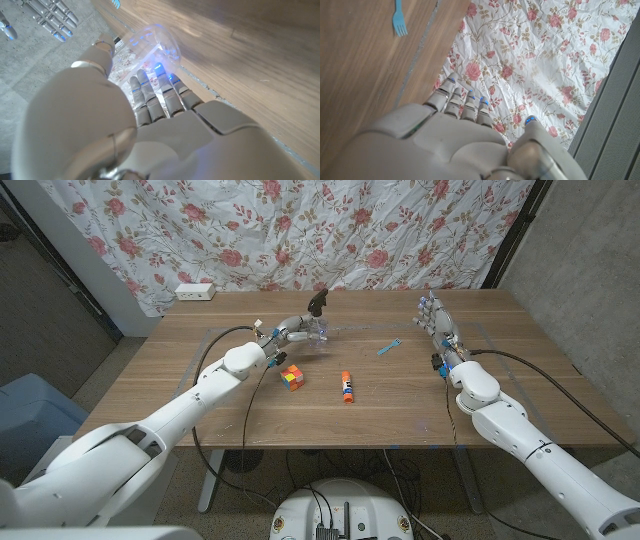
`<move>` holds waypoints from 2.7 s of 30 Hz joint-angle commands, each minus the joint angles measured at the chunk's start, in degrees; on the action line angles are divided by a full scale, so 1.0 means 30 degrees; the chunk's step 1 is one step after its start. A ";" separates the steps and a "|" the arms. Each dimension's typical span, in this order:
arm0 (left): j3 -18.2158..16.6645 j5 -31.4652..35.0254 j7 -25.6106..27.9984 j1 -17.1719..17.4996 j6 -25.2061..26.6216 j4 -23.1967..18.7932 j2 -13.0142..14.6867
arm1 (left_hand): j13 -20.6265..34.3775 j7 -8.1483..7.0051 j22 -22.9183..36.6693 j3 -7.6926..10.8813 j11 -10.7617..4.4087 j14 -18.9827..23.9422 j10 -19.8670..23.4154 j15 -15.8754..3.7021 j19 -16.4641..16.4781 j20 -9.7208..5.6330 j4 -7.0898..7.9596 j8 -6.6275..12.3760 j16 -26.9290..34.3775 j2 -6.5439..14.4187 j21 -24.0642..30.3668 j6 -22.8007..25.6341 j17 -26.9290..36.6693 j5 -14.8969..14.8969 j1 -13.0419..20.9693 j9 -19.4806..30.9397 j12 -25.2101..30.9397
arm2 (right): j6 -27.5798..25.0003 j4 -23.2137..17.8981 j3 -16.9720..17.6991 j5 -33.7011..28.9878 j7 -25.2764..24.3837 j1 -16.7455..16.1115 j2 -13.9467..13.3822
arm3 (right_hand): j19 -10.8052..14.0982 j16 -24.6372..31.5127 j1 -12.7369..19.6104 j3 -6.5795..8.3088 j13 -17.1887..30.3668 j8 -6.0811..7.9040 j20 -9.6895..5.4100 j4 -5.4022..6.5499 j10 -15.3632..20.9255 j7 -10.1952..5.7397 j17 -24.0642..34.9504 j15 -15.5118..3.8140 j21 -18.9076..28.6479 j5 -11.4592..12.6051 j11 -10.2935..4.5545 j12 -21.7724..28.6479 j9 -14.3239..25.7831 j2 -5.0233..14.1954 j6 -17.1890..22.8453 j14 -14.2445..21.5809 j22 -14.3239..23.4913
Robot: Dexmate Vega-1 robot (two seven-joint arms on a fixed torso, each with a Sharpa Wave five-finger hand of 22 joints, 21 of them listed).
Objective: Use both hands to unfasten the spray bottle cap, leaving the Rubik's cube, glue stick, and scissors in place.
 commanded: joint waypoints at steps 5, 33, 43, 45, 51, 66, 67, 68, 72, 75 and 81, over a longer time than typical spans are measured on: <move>-0.0111 0.1033 0.3151 0.1614 0.2863 -0.4173 0.0155 | 0.0246 0.0136 0.0104 -0.0249 -0.0171 0.0132 0.0253 -0.2426 0.0216 -0.0777 -0.0045 0.0288 0.0253 0.0427 -0.0032 0.0108 0.0202 0.0114 0.0163 0.0148 0.0290 | -0.3091 -0.2743 0.0411 -0.1456 -0.1025 -0.0254 -0.1808 | 0.0133 0.0036 0.0520 0.0065 0.0106 0.0232 0.0234 -0.0414 0.0207 0.0061 0.0012 0.0332 0.0108 -0.0030 0.0025 0.0168 0.0116 -0.0224 0.0562 0.0146 0.0032; 0.0161 0.3447 0.8255 0.3012 0.5939 -0.7289 -0.0984 | 0.0655 0.0133 0.0119 -0.0746 -0.0066 0.0143 0.0178 -0.2322 0.0424 -0.0750 -0.0107 0.0797 0.0437 0.0655 -0.0005 0.0120 0.0510 0.0223 0.0208 0.0385 0.0498 | -0.8893 -0.7620 0.0516 -0.3582 -0.0660 0.0175 -0.5183 | -0.0653 -0.0088 0.4609 0.1726 0.0186 0.0386 0.1578 -0.3867 -0.0682 0.1738 0.0012 0.1870 -0.0098 -0.0338 0.0925 -0.0040 0.0363 -0.1189 0.1528 -0.0079 0.0024; 0.0438 0.4463 1.0094 0.3033 0.6610 -0.7201 -0.1743 | 0.0737 0.0158 0.0123 -0.0901 -0.0044 0.0151 0.0162 -0.2313 0.0449 -0.0757 -0.0069 0.0931 0.0470 0.0723 -0.0007 0.0108 0.0555 0.0237 0.0144 0.0446 0.0530 | -1.2546 -0.9112 -0.0571 -0.4839 -0.0818 0.1674 -0.5422 | -0.0998 -0.0042 0.5111 0.1761 0.0217 0.0482 0.2659 -0.3863 -0.1382 0.1958 0.0089 0.2395 -0.0045 -0.0077 0.1319 -0.0049 0.0564 -0.1975 0.1569 -0.0262 0.0043; 0.0498 0.4632 1.0293 0.3018 0.6801 -0.7261 -0.1802 | 0.0751 0.0153 0.0123 -0.0922 -0.0075 0.0143 0.0176 -0.2315 0.0446 -0.0769 -0.0076 0.0962 0.0469 0.0732 -0.0011 0.0119 0.0559 0.0243 0.0153 0.0457 0.0541 | -1.3204 -0.9364 -0.0934 -0.5232 -0.0613 0.2113 -0.5589 | -0.1036 -0.0032 0.5129 0.1751 0.0220 0.0524 0.2801 -0.3842 -0.1415 0.1942 0.0101 0.2413 -0.0042 -0.0042 0.1382 -0.0035 0.0599 -0.2063 0.1644 -0.0268 0.0046; 0.0666 0.5216 1.0796 0.2993 0.7549 -0.7717 -0.1809 | 0.0804 0.0132 0.0124 -0.0998 -0.0049 0.0103 0.0132 -0.2273 0.0399 -0.0685 -0.0108 0.1048 0.0459 0.0763 -0.0035 0.0086 0.0569 0.0264 0.0198 0.0499 0.0548 | -1.4540 -0.9948 -0.1709 -0.5986 0.0044 0.3196 -0.5760 | -0.1193 -0.0040 0.5026 0.1653 0.0239 0.0779 0.3217 -0.3704 -0.1560 0.2046 0.0152 0.2628 -0.0041 0.0054 0.1536 0.0006 0.0777 -0.2395 0.2140 -0.0422 0.0057; 0.1054 0.6032 1.1588 0.3159 0.8646 -0.8326 -0.2028 | 0.0921 0.0192 0.0127 -0.1317 0.0057 -0.0021 -0.0078 -0.2214 0.0365 -0.0649 -0.0085 0.1167 0.0432 0.0724 -0.0054 -0.0240 0.0606 0.0265 0.0092 0.0577 0.0510 | -1.6397 -1.1912 -0.3050 -0.7592 0.0844 0.4457 -0.5930 | -0.1797 -0.0066 0.4538 0.1421 0.0266 0.0806 0.3357 -0.3409 -0.2255 0.2325 0.0247 0.3243 -0.0102 0.0040 0.2063 -0.0045 0.1080 -0.2791 0.1995 -0.0825 0.0074; 0.1096 0.6153 1.1710 0.3179 0.8722 -0.8379 -0.2049 | 0.0925 0.0204 0.0127 -0.1326 0.0086 -0.0028 -0.0108 -0.2221 0.0363 -0.0639 -0.0084 0.1176 0.0430 0.0728 -0.0055 -0.0240 0.0607 0.0265 0.0090 0.0578 0.0500 | -1.6643 -1.2083 -0.3205 -0.7758 0.0972 0.4595 -0.5966 | -0.1857 -0.0055 0.4457 0.1396 0.0269 0.0854 0.3362 -0.3365 -0.2278 0.2405 0.0260 0.3269 -0.0101 0.0029 0.2087 -0.0024 0.1111 -0.2805 0.2098 -0.0845 0.0077; 0.1144 0.6321 1.1895 0.3212 0.8882 -0.8468 -0.2087 | 0.0932 0.0230 0.0128 -0.1348 0.0077 -0.0019 -0.0131 -0.2219 0.0361 -0.0620 -0.0090 0.1183 0.0433 0.0719 -0.0055 -0.0263 0.0607 0.0264 0.0091 0.0580 0.0493 | -1.6723 -1.2196 -0.3299 -0.7837 0.1124 0.4680 -0.6000 | -0.1888 -0.0055 0.4403 0.1380 0.0271 0.0890 0.3364 -0.3336 -0.2316 0.2450 0.0267 0.3294 -0.0099 0.0022 0.2121 -0.0023 0.1130 -0.2811 0.2181 -0.0873 0.0078; 0.1290 0.6655 1.2202 0.3299 0.9274 -0.8703 -0.2188 | 0.0955 0.0224 0.0129 -0.1404 0.0074 -0.0041 -0.0095 -0.2190 0.0359 -0.0614 -0.0087 0.1235 0.0432 0.0749 -0.0056 -0.0269 0.0619 0.0268 0.0088 0.0587 0.0514 | -1.7258 -1.2612 -0.3630 -0.7996 0.1690 0.5068 -0.5970 | -0.2003 -0.0060 0.4204 0.1321 0.0277 0.0934 0.3367 -0.3243 -0.2542 0.2540 0.0293 0.3401 -0.0086 -0.0007 0.2377 -0.0048 0.1200 -0.2839 0.2269 -0.0986 0.0084; 0.1374 0.6789 1.2334 0.3352 0.9355 -0.8710 -0.2242 | 0.0972 0.0252 0.0130 -0.1464 0.0094 -0.0032 -0.0096 -0.2200 0.0376 -0.0622 -0.0063 0.1276 0.0442 0.0758 -0.0049 -0.0263 0.0630 0.0263 0.0039 0.0590 0.0518 | -1.7949 -1.3017 -0.4089 -0.8370 0.1994 0.5474 -0.5898 | -0.2109 -0.0063 0.4061 0.1284 0.0284 0.0871 0.3365 -0.3188 -0.2788 0.2723 0.0311 0.3439 -0.0076 -0.0027 0.2543 -0.0069 0.1258 -0.2859 0.2098 -0.1090 0.0087; 0.1491 0.6969 1.2515 0.3382 0.9478 -0.8659 -0.2359 | 0.0999 0.0275 0.0132 -0.1521 0.0133 0.0003 -0.0124 -0.2154 0.0388 -0.0594 -0.0056 0.1335 0.0456 0.0810 -0.0045 -0.0287 0.0638 0.0271 0.0031 0.0598 0.0515 | -1.8745 -1.3340 -0.5050 -0.9089 0.2744 0.6327 -0.5772 | -0.2202 -0.0052 0.3951 0.1260 0.0288 0.0874 0.3362 -0.3154 -0.3023 0.2865 0.0325 0.3455 -0.0066 -0.0038 0.2768 -0.0090 0.1309 -0.2875 0.2086 -0.1149 0.0090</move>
